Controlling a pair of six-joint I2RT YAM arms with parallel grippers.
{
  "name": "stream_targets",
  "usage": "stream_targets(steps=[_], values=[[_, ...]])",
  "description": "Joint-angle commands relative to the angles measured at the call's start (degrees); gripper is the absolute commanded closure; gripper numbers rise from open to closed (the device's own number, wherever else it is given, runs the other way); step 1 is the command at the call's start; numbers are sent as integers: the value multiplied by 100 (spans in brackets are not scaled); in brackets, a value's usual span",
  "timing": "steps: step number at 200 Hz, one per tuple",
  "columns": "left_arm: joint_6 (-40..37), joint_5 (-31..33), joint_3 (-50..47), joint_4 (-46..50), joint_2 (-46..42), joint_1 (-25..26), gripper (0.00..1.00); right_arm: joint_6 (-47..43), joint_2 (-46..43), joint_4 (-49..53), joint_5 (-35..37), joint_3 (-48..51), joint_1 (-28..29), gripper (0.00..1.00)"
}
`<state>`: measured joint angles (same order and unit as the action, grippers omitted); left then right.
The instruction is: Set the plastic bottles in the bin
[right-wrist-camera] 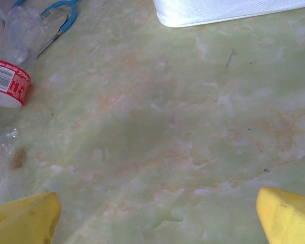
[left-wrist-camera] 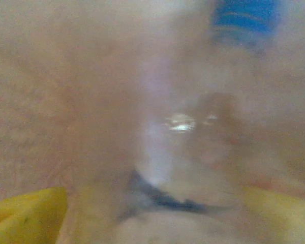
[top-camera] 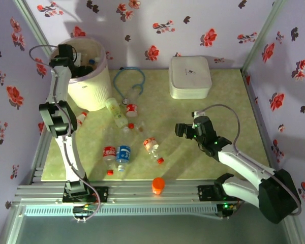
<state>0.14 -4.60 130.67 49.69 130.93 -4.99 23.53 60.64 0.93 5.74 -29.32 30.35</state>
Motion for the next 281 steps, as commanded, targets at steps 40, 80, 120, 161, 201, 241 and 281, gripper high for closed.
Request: stream_targets(steps=[40,80,120,161,201,241,281], values=[[-137,-99,-78,78,-183,227,0,-117,132,-28,-451,-415,-13,1],[-172,142,96,160,-794,227,0,-372,195,771,-645,-953,330,1],[-187,91,634,534,-1130,244,0,-536,1017,2558,-481,-2180,1118,1],[-281,196,970,829,-1460,262,0,-255,1839,2814,-697,-2522,1760,1],[-254,242,877,938,-2240,329,0,56,2646,2641,-835,-2563,2008,4],[-160,144,-2,763,-3414,1022,0,160,3118,2421,-854,-2365,2005,13],[429,29,-1933,-146,-4665,2264,0,135,2960,2619,-762,-2218,2007,21]])
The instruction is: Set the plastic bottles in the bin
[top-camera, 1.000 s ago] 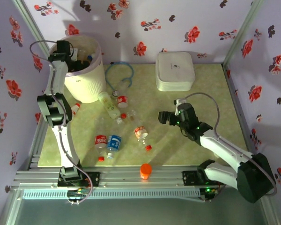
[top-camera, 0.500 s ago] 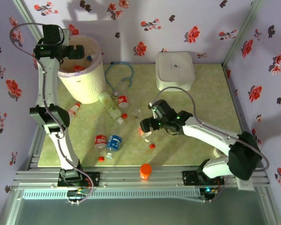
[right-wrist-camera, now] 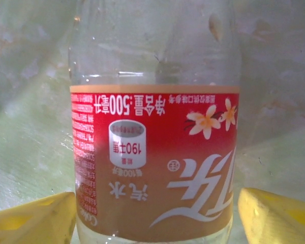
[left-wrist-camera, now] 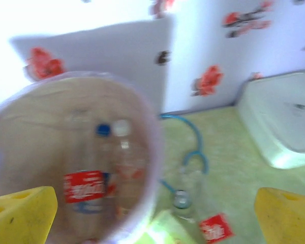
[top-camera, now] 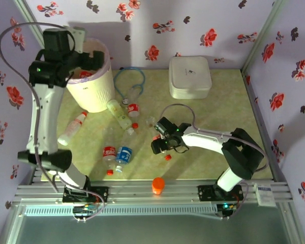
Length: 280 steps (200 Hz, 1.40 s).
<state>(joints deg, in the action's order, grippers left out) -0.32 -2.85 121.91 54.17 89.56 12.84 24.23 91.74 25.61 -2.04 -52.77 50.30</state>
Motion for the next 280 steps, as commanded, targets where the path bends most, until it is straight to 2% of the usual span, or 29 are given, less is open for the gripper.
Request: stream_targets(steps=[1,25,44,64,86,118,130,142,162,174,222,242,280], values=[[504,-163,-1126,-615,-563,503,0,65,-158,153,22,136,8,22],[1302,-810,-2800,-1770,-1230,975,0,-13,-316,182,192,300,6,29],[1916,-1231,-3732,-2450,-1463,1239,0,-80,-558,195,373,389,-107,38],[2412,-1350,-4387,-2963,-1584,1471,0,-246,-1005,164,425,493,-429,43],[3252,-1730,-5291,-4296,-1627,1679,0,-339,-1621,21,379,610,-929,49],[4498,-1960,-6357,-6583,-1198,2126,2,-374,-2521,-1359,216,1126,-1258,52],[4826,-1907,-6541,-7394,-913,2389,0,-329,-2616,-1883,122,1269,-1260,57],[4984,-1781,-6588,-7876,-606,2607,0,-258,-2609,-2281,-140,1358,-1255,58],[5115,-1767,-6434,-8075,-154,2805,1,-85,-2641,-3056,-415,1581,-1229,57],[5116,-1767,-6307,-7938,32,2883,5,-92,-2670,-3490,-529,1703,-1223,56],[5164,-1763,-6162,-7907,438,3023,19,-106,-2478,-3849,-635,1709,-1146,55],[5321,-1750,-6220,-8213,565,3040,29,-84,-2316,-3984,-721,1677,-1137,55],[5236,-1492,-6319,-8175,483,3027,55,-8,-2152,-4113,-771,1684,-1128,55]])
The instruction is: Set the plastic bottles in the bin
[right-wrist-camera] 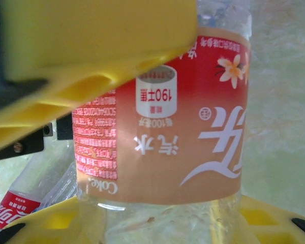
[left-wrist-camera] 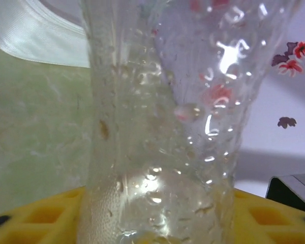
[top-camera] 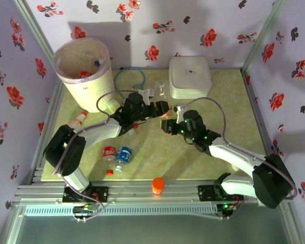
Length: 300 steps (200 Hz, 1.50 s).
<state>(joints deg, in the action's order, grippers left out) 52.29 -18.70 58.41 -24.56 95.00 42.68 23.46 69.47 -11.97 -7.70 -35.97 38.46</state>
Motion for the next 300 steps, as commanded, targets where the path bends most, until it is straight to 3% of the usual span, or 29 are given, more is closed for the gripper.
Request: stream_targets(steps=[1,24,42,53,93,125,164,201,216,235,259,300], values=[[-34,102,34,-281,-65,46,56,70,75,-362,-205,2,56,55],[-336,196,194,202,-148,40,60,108,-3,-353,-139,93,56,44],[-597,196,402,610,-170,0,59,-16,-197,-90,25,108,48,13],[-843,200,584,953,-235,-59,59,-139,-413,248,252,83,25,1],[-2367,433,1681,2960,-879,-746,58,-498,-1546,1289,1094,124,-238,1],[-3533,654,3083,4450,-1112,-1795,60,-465,-1875,1520,1279,251,-339,1],[-4503,1308,4922,5678,-892,-3178,65,-159,-1783,1381,1327,458,-348,1],[-4816,1606,6191,6277,-90,-4276,74,-271,-1772,1597,1389,364,-353,1],[-5005,1594,6677,6631,440,-4452,79,-291,-1805,1687,1411,332,-352,1],[-5359,1547,7397,7269,1189,-4537,100,-285,-1885,1830,1452,309,-353,1],[-5564,1327,8063,7979,1975,-4536,100,-256,-2021,1961,1509,351,-350,1],[-5795,1087,8341,8487,2809,-4536,100,-231,-2047,1979,1559,363,-348,1]])
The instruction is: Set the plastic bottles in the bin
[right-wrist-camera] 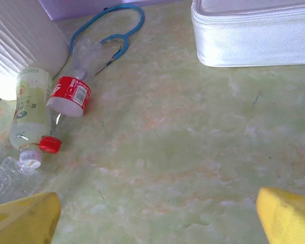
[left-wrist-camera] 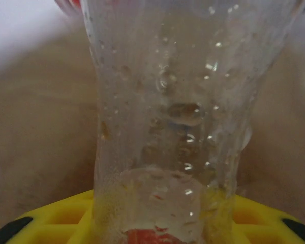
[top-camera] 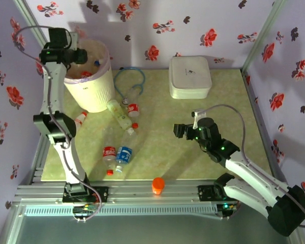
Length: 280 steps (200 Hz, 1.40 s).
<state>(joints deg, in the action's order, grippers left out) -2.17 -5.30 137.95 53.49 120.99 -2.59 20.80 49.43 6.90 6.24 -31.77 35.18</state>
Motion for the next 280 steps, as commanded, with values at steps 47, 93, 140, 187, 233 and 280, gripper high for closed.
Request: stream_targets(steps=[47,93,140,187,233,280], values=[[-427,-365,-779,274,318,13,100,67,157,32,228,-108,-23,1],[-324,-723,-1243,-206,599,65,100,629,795,-162,43,-258,-20,1],[-374,-805,-1130,-281,562,239,72,1260,1866,-1037,-621,-295,115,1],[-415,-774,-1055,-217,141,259,19,1398,2805,-1279,-793,-911,574,3],[-530,-355,-1253,-321,-630,250,0,2025,3721,-1624,-1182,-1427,689,12],[-556,-104,-1025,-153,-1380,258,0,2130,4075,-1621,-1262,-1650,853,10]])
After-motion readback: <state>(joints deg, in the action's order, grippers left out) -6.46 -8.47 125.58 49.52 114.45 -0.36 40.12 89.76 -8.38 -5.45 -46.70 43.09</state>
